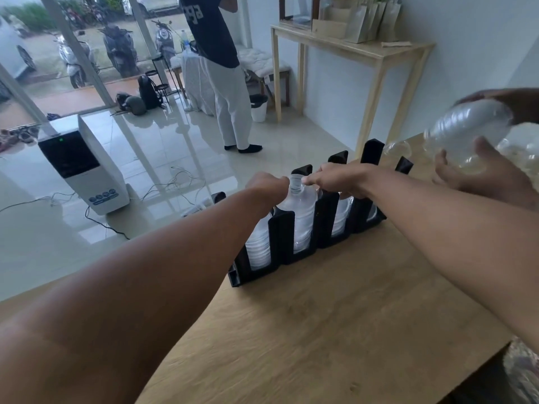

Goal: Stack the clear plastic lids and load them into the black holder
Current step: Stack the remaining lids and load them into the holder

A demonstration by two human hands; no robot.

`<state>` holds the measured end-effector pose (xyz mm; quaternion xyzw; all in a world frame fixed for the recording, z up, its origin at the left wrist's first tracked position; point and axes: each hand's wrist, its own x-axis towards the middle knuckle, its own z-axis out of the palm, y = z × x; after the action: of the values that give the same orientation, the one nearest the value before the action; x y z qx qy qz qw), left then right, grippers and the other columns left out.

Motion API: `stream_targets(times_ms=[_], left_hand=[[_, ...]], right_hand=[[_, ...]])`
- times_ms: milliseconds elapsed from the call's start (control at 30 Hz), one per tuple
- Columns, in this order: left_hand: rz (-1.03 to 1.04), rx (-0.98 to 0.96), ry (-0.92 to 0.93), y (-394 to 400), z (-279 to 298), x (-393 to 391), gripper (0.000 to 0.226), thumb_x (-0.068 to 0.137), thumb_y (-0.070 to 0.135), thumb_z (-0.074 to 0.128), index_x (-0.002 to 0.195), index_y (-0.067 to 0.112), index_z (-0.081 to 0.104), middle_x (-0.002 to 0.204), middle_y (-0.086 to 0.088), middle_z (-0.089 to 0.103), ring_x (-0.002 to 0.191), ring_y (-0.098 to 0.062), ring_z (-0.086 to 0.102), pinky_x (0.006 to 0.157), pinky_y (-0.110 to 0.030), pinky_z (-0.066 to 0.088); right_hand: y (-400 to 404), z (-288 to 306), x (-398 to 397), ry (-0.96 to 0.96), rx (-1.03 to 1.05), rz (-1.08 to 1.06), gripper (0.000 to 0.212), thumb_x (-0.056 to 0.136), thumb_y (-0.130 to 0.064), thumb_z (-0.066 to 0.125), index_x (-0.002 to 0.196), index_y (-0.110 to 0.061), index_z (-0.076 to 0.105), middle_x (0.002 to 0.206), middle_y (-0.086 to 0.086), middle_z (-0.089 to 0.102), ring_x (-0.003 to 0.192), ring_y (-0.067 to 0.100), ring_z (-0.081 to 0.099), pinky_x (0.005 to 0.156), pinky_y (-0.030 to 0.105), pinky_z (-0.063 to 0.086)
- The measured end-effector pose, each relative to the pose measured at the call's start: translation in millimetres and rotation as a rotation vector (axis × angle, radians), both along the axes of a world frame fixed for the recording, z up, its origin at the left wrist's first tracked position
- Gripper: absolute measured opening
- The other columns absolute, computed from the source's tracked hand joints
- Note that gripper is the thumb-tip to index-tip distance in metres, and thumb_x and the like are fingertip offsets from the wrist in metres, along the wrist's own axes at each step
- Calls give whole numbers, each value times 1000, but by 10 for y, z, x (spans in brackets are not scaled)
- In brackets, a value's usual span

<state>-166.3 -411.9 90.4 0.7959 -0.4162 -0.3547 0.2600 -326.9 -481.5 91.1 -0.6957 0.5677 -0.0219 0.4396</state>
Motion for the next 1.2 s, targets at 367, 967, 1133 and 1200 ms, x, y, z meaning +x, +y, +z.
stream_targets(times_ms=[367, 967, 1133, 1200], left_hand=[[-97, 83, -156, -14, -56, -141, 48, 100, 30, 54, 135, -4, 51, 128, -16, 64, 65, -16, 45, 46, -26, 32], [-262, -34, -515, -107, -36, 66, 22, 86, 30, 74, 79, 11, 65, 80, -6, 68, 66, -20, 65, 50, -27, 43], [-283, -26, -522, -139, -16, 93, 27, 85, 39, 72, 92, 13, 68, 89, -4, 68, 75, -22, 66, 64, -32, 54], [-269, -19, -496, -154, -33, 98, 38, 84, 49, 69, 81, 12, 63, 81, -4, 66, 68, -21, 64, 58, -30, 49]], right_hand=[[42, -137, 175, 65, -63, -28, 47, 102, -27, 47, 137, 4, 51, 148, 21, 51, 138, 35, 49, 113, 51, 41], [144, -169, 215, 204, -263, 71, 46, 103, -52, 47, 108, -9, 63, 115, 14, 62, 94, 26, 59, 75, 34, 43], [83, -75, 154, 143, -16, 75, 80, 103, -63, 41, 161, -10, 29, 168, 12, 27, 153, 32, 28, 117, 44, 29], [69, -29, 188, 157, 74, 111, 77, 103, -68, 30, 164, -22, 20, 171, 8, 19, 156, 30, 21, 115, 50, 29]])
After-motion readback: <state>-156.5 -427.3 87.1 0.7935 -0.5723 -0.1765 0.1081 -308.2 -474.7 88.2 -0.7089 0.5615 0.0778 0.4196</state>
